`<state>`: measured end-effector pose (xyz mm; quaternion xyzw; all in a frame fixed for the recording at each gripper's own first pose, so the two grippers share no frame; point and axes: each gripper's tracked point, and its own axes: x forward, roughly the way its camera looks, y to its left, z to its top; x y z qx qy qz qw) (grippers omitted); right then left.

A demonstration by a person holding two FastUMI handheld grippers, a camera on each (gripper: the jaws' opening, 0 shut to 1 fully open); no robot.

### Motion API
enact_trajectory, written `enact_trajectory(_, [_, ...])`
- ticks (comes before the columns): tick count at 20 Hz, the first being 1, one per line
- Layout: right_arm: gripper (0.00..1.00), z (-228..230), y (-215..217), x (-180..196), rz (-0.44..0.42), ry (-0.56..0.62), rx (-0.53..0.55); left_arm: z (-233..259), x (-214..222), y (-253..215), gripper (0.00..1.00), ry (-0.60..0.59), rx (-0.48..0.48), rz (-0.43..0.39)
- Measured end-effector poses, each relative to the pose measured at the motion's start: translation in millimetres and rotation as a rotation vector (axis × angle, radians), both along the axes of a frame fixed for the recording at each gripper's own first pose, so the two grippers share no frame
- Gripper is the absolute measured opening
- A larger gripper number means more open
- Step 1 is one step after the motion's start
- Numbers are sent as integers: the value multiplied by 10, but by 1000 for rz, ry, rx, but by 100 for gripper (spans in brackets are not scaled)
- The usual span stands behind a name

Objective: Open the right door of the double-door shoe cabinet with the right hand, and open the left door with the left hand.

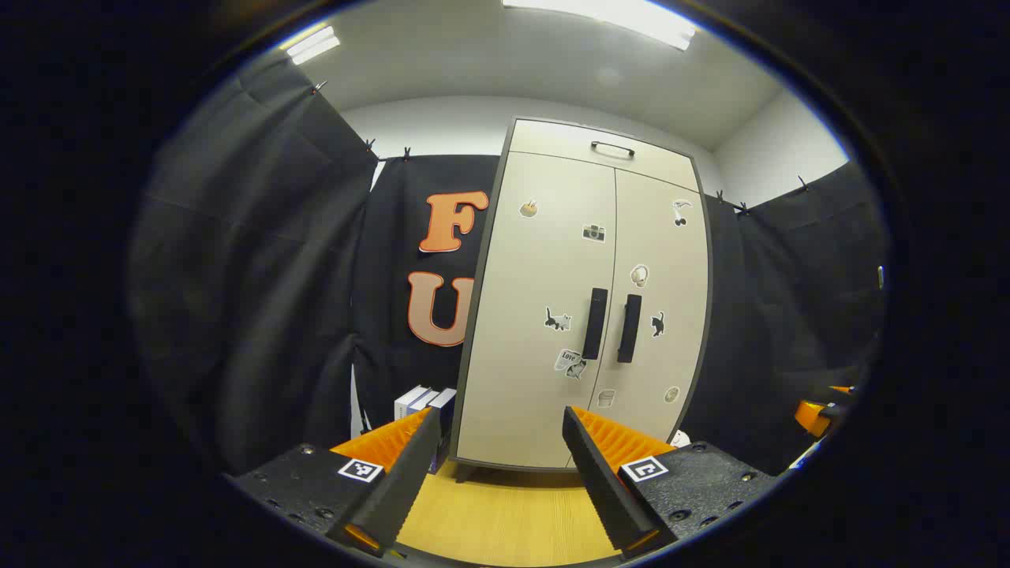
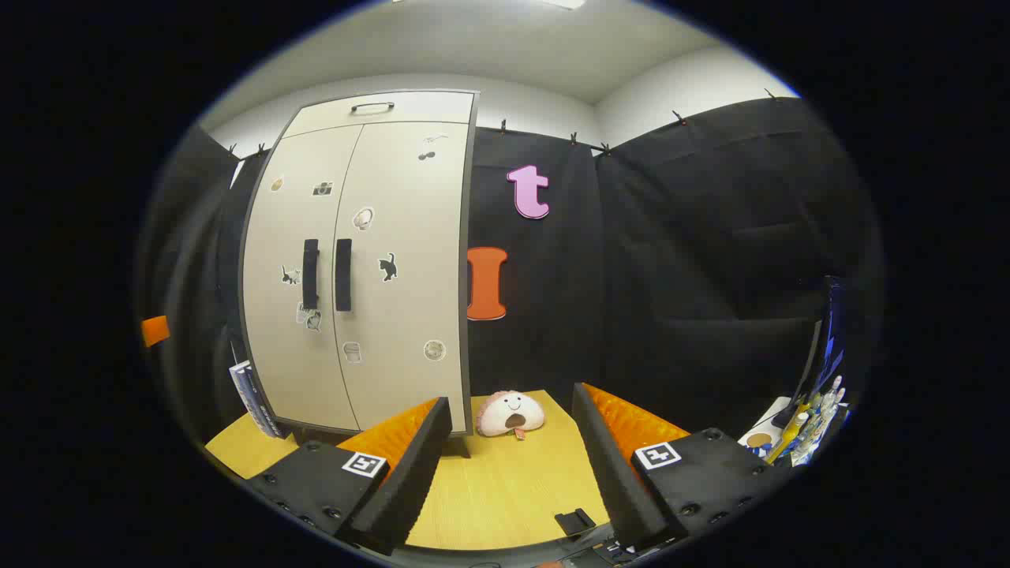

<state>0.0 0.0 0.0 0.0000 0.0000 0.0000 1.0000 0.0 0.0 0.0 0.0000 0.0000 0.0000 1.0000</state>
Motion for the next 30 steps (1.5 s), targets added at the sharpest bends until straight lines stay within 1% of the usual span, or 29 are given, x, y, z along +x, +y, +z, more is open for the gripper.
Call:
enact_trajectory(9, [99, -16, 49, -236, 2, 12, -16, -1, -153, 100, 95, 7, 17, -8])
enact_trajectory(10, [99, -20, 58, -253, 5, 14, -15, -3, -163, 107, 92, 7, 21, -9])
enact_trajectory(11, [99, -28, 75, -266, 7, 17, -13, 1, -167, 117, 95, 7, 20, -10])
enact_trajectory(13, [99, -35, 90, -293, 10, 23, -14, -2, -170, 122, 94, 9, 13, -14])
enact_trajectory(24, [99, 4, 127, -346, -2, 10, -10, -11, -192, 254, 94, 9, 14, -6])
enact_trajectory(29, [99, 41, 267, -289, 28, 16, -31, -12, -202, 313, 95, 9, 23, -1])
enact_trajectory(30, [99, 44, 315, -270, 38, 20, -39, -8, -213, 331, 92, 8, 29, 0])
